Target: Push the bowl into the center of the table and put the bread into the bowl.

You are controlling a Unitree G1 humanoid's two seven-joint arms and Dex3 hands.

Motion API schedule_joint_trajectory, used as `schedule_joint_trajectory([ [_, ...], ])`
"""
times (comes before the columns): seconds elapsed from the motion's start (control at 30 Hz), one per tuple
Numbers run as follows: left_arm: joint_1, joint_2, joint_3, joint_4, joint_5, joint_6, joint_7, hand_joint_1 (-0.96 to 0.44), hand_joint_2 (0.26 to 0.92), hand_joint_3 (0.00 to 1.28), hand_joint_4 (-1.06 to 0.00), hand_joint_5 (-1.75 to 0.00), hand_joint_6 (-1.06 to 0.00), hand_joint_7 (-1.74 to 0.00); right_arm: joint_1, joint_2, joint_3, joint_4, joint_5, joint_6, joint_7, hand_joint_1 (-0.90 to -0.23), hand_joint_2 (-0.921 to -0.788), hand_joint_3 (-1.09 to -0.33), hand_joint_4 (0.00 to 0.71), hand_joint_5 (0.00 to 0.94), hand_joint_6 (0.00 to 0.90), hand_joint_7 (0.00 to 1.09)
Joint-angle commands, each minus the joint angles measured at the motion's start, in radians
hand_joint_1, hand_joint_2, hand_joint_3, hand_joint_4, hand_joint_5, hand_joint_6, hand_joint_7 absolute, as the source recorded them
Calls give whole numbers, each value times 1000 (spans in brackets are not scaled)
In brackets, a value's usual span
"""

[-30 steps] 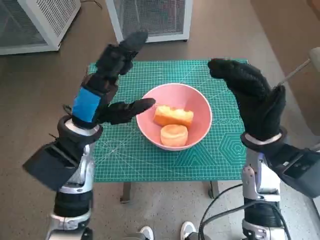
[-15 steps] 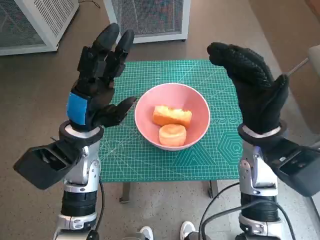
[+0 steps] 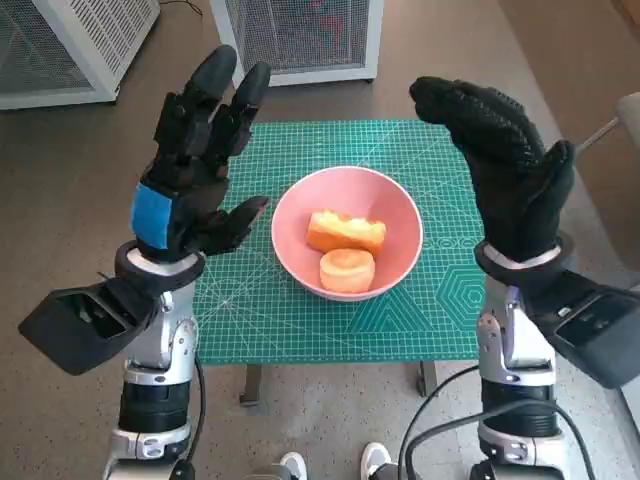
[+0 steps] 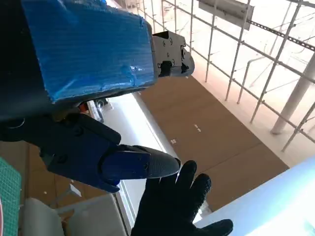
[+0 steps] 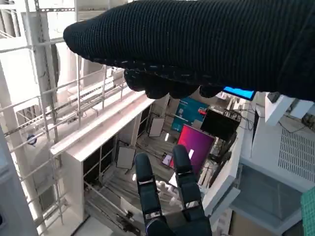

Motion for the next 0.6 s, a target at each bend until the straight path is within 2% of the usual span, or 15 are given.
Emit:
schedule_joint_trajectory([
  [0.03,3,3,2,-15,-2,7,-1,-582,921,368,-172,0,-28,-342,-3,-11,3,11,-19,0,-4,-449,-921,-433,347,0,33,690],
  [0.23,6,5,-1,-22,19,10,10,-572,921,370,-172,0,-34,-344,-10,-14,2,20,-27,-6,-10,-446,-921,-431,346,0,32,682],
  [0.6,17,7,-4,-49,43,21,28,-575,921,380,-172,0,-46,-359,-8,-16,2,19,-15,2,-8,-434,-921,-435,344,0,35,671],
])
